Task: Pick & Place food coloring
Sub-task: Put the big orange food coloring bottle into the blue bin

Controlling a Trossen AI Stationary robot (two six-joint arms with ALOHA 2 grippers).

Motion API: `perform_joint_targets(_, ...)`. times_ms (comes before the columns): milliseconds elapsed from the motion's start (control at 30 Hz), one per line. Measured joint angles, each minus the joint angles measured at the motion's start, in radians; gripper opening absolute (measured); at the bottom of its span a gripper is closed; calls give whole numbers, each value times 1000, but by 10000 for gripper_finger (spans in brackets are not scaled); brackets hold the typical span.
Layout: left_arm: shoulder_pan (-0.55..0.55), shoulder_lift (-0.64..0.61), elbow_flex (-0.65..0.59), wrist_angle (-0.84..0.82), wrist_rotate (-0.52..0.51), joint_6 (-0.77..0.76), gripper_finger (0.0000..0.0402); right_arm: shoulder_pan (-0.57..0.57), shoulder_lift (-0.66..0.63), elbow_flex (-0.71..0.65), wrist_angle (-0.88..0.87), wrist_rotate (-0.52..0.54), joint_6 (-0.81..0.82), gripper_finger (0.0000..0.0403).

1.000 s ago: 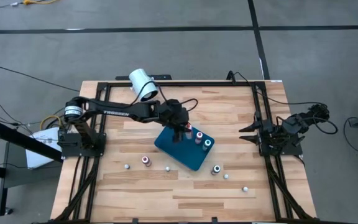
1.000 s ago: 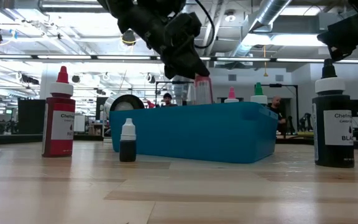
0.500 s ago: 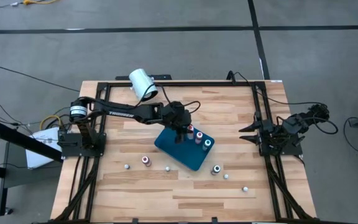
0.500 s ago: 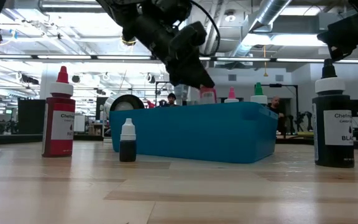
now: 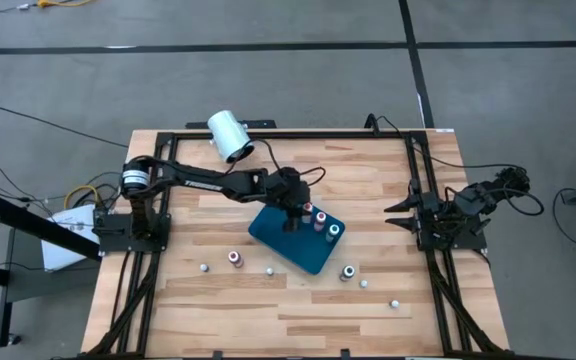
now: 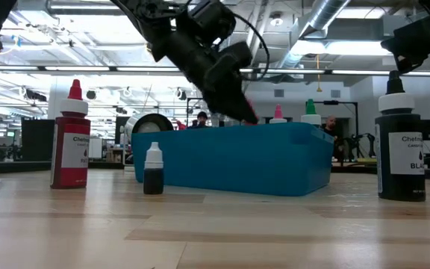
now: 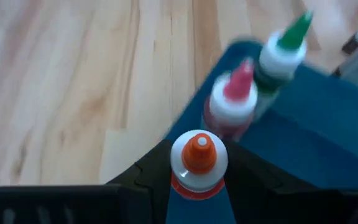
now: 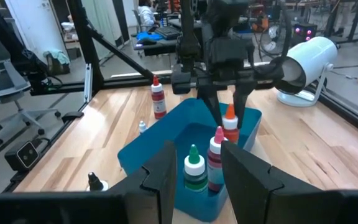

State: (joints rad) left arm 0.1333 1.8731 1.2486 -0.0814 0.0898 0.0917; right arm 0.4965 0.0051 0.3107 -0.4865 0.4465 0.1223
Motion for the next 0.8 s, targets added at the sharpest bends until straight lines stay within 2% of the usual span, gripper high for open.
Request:
perform_joint_targets(100,0,28,-1,50,4,2,113,0,0,0,0,0,0,114)
perform_joint_targets(467,-1,43,1,54,-9,24,116,0,0,0,0,0,0,114)
perform_joint_targets(800,0,43,0,55,-24,46,142,0,0,0,0,0,0,114)
